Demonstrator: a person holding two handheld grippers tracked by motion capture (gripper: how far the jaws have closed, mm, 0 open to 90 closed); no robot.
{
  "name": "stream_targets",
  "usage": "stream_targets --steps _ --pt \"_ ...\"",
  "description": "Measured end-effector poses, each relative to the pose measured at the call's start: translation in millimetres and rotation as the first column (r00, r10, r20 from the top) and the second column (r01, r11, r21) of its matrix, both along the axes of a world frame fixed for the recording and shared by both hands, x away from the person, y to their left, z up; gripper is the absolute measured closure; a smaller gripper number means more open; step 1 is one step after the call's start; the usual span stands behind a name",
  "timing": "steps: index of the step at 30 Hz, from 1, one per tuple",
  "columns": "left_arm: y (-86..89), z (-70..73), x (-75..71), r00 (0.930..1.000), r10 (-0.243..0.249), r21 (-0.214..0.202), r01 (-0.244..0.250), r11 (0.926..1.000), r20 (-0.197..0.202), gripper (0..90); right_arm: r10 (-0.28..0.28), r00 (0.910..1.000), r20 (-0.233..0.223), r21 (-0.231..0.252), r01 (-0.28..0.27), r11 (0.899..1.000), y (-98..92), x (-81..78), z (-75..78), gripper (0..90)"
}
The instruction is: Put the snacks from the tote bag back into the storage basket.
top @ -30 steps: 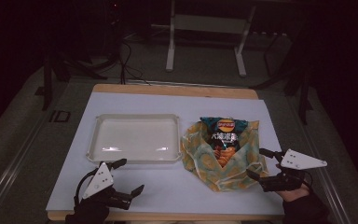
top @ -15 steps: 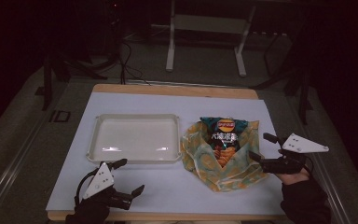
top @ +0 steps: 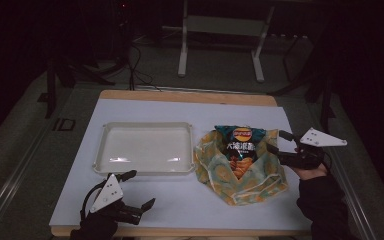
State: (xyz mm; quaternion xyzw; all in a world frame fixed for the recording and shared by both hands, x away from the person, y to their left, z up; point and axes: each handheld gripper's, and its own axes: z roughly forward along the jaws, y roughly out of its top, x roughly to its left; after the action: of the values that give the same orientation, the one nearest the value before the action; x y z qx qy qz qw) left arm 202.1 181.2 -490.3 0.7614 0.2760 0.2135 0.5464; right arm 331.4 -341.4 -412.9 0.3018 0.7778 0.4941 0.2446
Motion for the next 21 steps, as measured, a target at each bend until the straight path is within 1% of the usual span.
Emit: stream_targets --steps 1,2,3,8,9,10,11,12,14,15,16,17,18,21 --pt "0.0 -0.1 0.1 1.0 0.0 0.002 0.0 1.0 0.0 0.4 0.006 1.0 -0.005 -0.001 -0.006 1.0 -1.1 3.2 -0.7 34.5" --pt "-0.2 -0.2 0.1 1.0 0.001 0.004 -0.001 1.0 0.0 0.4 0.002 1.0 -0.009 -0.004 -0.002 1.0 -1.3 6.2 -1.8 35.3" --pt "-0.2 -0.3 0.2 1.0 0.001 0.003 -0.001 1.0 -0.001 0.4 -0.002 0.9999 -0.014 -0.012 0.002 1.0 -1.8 9.8 -2.9 35.3" --pt "-0.6 -0.9 0.6 1.0 -0.001 0.008 0.001 1.0 -0.006 0.4 -0.013 0.9984 -0.054 -0.006 0.012 1.0 -3.9 29.9 -9.8 38.4" --pt "-0.6 -0.9 0.6 1.0 -0.001 0.008 0.001 1.0 -0.006 0.4 -0.013 0.9984 -0.054 -0.006 0.012 1.0 -3.9 29.9 -9.8 38.4" --pt "-0.8 -1.1 0.8 1.0 -0.002 0.011 0.002 0.9999 -0.006 0.4 -0.014 0.9981 -0.06 -0.005 0.014 1.0 -4.2 34.1 -11.3 39.1" --pt "-0.8 -1.1 0.8 1.0 -0.002 0.011 0.003 0.9999 -0.007 0.4 -0.014 0.9973 -0.073 -0.009 0.013 1.0 -4.4 42.9 -14.4 39.7" --pt "-0.8 -1.2 1.0 1.0 -0.003 0.011 0.003 0.9999 -0.008 0.4 -0.015 0.9963 -0.084 -0.01 0.015 1.0 -4.1 46.5 -15.8 39.8" --pt "-0.8 -1.4 1.2 1.0 -0.004 0.014 0.004 0.9999 -0.009 0.4 -0.013 0.9955 -0.094 -0.015 0.011 1.0 -3.3 53.7 -18.8 39.7" --pt "-0.8 -1.4 1.2 1.0 -0.004 0.014 0.004 0.9999 -0.009 0.4 -0.013 0.9955 -0.094 -0.015 0.011 1.0 -3.3 53.7 -18.8 39.7" --pt "-0.8 -1.4 1.2 1.0 -0.004 0.014 0.004 0.9999 -0.009 0.4 -0.015 0.995 -0.099 -0.024 0.013 1.0 -2.8 57.3 -20.3 39.8" --pt "-0.9 -1.5 1.5 0.9999 -0.005 0.016 0.005 0.9999 -0.01 0.4 -0.018 0.993 -0.116 -0.035 0.014 0.999 -1.4 63.9 -23.7 39.7" --pt "-1.0 -1.6 1.5 0.9999 -0.006 0.017 0.006 0.9998 -0.01 0.4 -0.02 0.9925 -0.12 -0.04 0.015 0.999 -0.9 67.1 -25.5 39.7" --pt "-1.0 -1.9 1.5 0.9999 -0.007 0.017 0.007 0.9998 -0.011 0.4 -0.02 0.989 -0.147 -0.042 0.014 0.999 0.2 76.2 -31.1 37.5"
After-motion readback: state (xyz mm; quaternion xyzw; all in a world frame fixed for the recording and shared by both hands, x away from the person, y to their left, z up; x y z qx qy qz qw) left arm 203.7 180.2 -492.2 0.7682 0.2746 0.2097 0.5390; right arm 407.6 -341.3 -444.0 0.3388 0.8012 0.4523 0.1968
